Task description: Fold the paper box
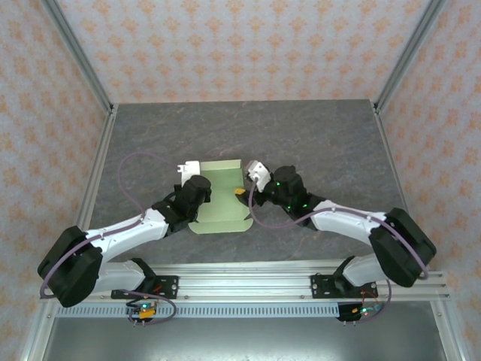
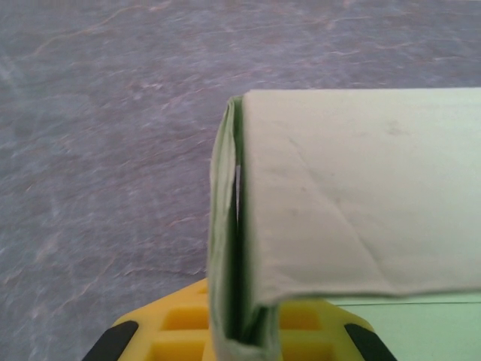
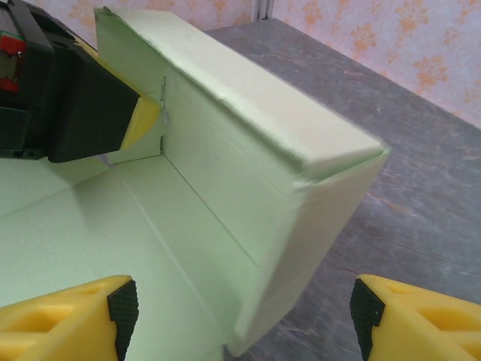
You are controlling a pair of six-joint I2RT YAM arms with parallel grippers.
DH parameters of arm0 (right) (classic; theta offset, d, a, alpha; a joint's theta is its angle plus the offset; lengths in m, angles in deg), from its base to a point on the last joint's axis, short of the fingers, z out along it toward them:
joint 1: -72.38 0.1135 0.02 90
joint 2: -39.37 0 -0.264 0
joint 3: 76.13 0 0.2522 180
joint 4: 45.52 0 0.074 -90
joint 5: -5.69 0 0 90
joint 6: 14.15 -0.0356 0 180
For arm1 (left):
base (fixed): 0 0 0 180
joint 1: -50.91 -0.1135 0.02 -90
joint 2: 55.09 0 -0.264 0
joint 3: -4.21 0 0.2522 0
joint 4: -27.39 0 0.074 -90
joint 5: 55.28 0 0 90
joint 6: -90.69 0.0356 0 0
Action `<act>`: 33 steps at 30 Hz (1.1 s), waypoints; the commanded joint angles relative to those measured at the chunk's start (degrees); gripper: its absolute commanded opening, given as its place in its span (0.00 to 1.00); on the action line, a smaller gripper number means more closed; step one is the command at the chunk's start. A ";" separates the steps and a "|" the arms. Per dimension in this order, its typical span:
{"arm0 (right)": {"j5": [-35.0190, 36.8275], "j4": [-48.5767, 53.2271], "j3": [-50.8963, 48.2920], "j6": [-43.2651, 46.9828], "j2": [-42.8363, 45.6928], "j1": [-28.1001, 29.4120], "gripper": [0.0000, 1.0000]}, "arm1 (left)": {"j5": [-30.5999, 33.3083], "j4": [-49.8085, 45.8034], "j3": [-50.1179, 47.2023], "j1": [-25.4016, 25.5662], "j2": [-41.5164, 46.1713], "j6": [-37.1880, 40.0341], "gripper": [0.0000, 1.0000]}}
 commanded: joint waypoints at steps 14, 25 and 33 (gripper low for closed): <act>-12.42 12.66 -2.18 4.51 9.98 -4.61 0.76 | -18.85 11.36 -1.29 -1.73 4.61 17.84 0.00; -12.33 15.82 -2.88 6.27 12.00 -5.68 0.69 | -20.91 10.65 -3.02 -2.38 7.02 19.21 0.00; -16.50 11.55 -3.45 4.42 10.04 -5.66 0.58 | -22.93 11.53 -1.77 -2.42 4.69 17.19 0.00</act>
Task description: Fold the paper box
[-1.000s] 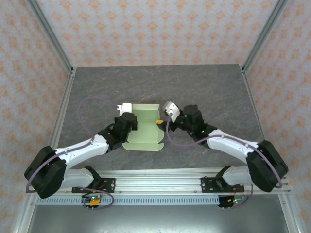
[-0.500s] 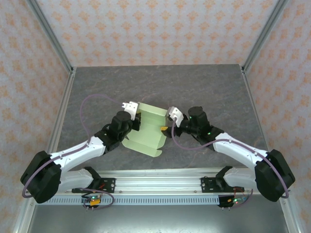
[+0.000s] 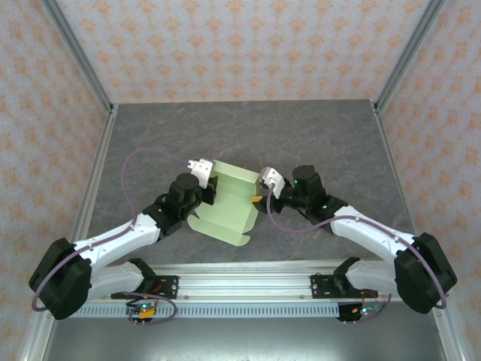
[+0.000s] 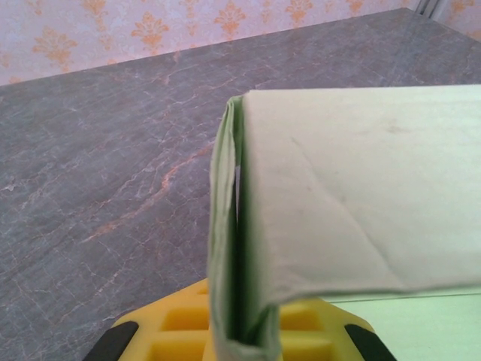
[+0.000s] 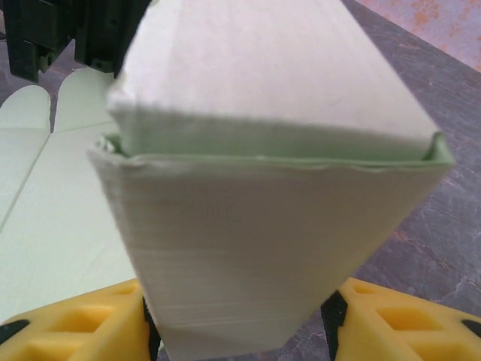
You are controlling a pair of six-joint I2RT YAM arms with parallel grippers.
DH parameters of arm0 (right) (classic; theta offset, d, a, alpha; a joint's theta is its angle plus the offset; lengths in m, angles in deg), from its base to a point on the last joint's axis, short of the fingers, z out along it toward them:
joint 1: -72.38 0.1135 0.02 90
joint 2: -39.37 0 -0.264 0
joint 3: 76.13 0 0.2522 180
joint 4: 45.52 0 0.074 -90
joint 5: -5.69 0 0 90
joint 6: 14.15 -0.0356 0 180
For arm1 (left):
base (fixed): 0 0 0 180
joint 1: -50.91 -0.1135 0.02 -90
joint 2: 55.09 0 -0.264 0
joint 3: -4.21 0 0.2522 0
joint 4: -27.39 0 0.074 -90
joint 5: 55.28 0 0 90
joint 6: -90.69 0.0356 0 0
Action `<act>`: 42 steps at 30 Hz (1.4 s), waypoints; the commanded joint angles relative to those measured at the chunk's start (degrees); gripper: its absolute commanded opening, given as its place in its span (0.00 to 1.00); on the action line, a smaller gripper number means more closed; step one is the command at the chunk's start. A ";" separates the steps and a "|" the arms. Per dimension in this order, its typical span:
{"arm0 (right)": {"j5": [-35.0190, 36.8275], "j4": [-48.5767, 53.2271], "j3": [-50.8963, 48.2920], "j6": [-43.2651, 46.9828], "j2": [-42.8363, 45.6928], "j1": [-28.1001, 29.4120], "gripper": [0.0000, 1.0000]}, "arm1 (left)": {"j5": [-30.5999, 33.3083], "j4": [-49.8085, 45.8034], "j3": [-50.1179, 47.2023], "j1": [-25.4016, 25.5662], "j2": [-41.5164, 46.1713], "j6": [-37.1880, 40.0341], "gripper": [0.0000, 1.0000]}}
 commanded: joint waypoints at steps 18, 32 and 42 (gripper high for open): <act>4.77 -14.93 -5.46 -8.47 -3.45 0.09 0.33 | -1.98 2.10 3.00 -0.51 -5.48 -3.83 0.00; -4.55 5.39 -1.03 1.63 0.05 -0.31 0.61 | -2.84 0.54 3.51 -0.59 -4.87 -1.19 0.00; -1.32 -10.28 -3.65 -5.84 -3.03 -0.29 0.41 | -3.80 1.41 2.81 -0.55 -4.99 -2.81 0.00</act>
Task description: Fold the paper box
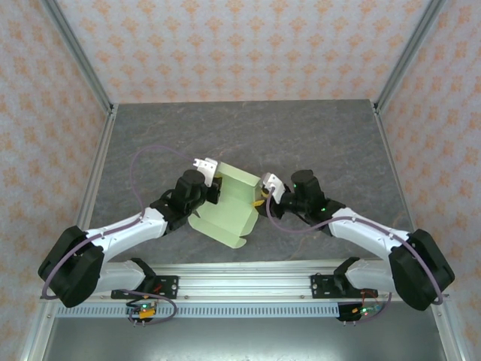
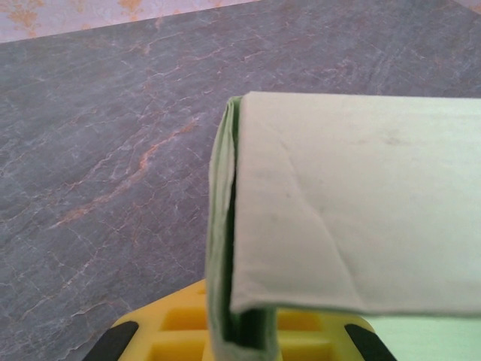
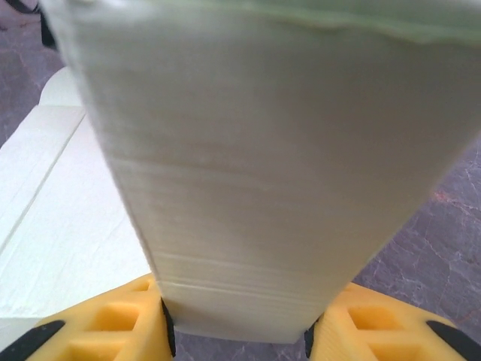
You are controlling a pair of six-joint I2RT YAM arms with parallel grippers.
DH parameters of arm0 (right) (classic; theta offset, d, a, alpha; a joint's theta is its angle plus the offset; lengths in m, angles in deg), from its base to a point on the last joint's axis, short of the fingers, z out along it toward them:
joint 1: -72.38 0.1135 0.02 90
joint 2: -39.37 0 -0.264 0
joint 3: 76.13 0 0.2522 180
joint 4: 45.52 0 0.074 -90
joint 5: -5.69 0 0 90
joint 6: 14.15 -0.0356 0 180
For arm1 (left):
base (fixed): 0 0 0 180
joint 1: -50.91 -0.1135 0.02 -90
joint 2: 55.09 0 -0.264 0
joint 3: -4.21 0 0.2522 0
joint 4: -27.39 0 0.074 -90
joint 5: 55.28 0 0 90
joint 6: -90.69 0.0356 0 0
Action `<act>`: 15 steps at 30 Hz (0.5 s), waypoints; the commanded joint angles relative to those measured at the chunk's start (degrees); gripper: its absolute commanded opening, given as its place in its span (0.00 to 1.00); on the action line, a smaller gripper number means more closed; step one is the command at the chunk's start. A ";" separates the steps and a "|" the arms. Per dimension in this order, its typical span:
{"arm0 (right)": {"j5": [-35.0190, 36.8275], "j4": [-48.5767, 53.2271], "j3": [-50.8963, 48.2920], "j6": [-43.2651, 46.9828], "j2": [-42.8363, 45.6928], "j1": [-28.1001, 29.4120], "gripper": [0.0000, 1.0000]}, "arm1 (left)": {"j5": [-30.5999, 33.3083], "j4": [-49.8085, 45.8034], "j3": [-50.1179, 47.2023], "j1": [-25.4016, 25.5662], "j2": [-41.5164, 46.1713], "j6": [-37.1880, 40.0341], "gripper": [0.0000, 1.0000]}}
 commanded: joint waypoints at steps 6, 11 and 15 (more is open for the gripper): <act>2.01 -12.16 -0.92 -4.99 -3.62 1.45 0.46 | -1.06 1.93 0.33 0.26 -0.01 -1.75 0.00; 3.79 -11.90 -2.15 -4.28 -1.51 1.36 0.44 | -0.49 1.35 0.39 0.26 -0.14 -0.75 0.00; 0.76 -6.96 -0.77 -2.74 0.36 1.29 0.49 | 0.17 1.63 -0.32 0.18 0.12 -0.03 0.00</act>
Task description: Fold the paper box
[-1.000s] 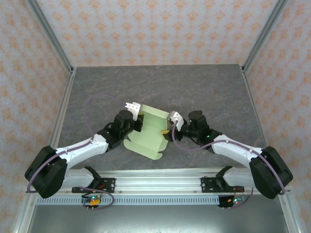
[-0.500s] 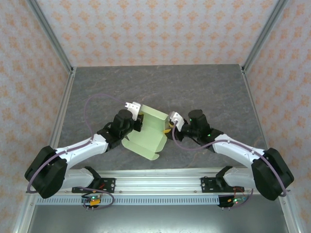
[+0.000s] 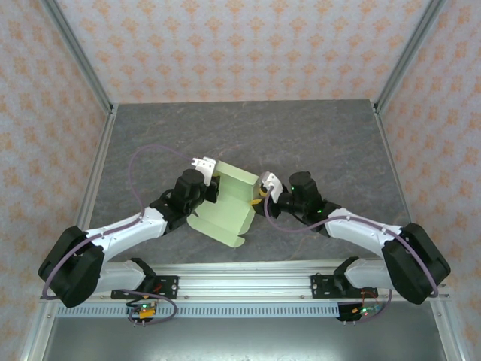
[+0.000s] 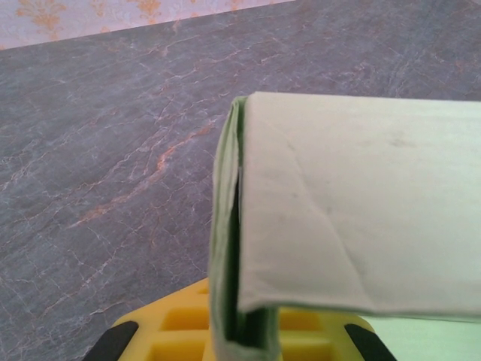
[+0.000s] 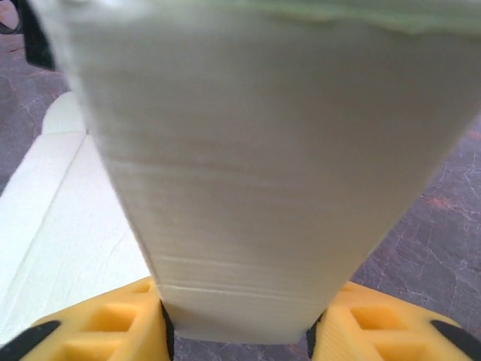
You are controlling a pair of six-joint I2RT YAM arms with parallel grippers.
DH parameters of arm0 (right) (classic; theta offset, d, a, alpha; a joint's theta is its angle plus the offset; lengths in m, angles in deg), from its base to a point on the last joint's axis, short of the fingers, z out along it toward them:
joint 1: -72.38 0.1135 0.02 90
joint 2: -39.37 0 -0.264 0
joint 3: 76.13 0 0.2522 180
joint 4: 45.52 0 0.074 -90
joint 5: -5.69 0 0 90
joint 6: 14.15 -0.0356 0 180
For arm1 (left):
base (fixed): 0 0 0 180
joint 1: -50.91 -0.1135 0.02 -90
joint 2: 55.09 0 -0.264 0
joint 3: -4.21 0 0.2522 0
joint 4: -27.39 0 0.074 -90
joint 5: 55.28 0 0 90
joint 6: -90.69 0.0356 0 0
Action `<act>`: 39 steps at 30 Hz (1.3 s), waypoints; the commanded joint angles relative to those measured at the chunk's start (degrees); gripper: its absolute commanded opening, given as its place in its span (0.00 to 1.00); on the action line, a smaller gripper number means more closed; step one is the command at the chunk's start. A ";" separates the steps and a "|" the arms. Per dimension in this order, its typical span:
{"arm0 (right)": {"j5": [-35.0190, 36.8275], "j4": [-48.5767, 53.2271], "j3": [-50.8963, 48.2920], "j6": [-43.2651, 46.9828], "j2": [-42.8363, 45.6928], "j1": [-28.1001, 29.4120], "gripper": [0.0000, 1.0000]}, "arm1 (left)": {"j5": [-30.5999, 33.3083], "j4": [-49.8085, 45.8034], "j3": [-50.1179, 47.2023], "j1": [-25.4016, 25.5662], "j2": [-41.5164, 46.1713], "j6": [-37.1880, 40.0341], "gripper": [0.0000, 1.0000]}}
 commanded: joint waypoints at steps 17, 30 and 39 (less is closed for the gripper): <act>-1.29 1.36 3.55 -1.56 6.16 -0.70 0.69 | -2.12 3.15 -2.43 0.61 0.81 1.48 0.00; -2.12 2.19 6.07 -2.29 3.65 -0.81 0.43 | -2.40 3.44 -3.08 0.59 1.28 1.23 0.00; -3.11 1.18 4.16 -2.24 4.50 -0.81 0.57 | -1.81 1.20 -1.19 0.59 0.34 3.52 0.00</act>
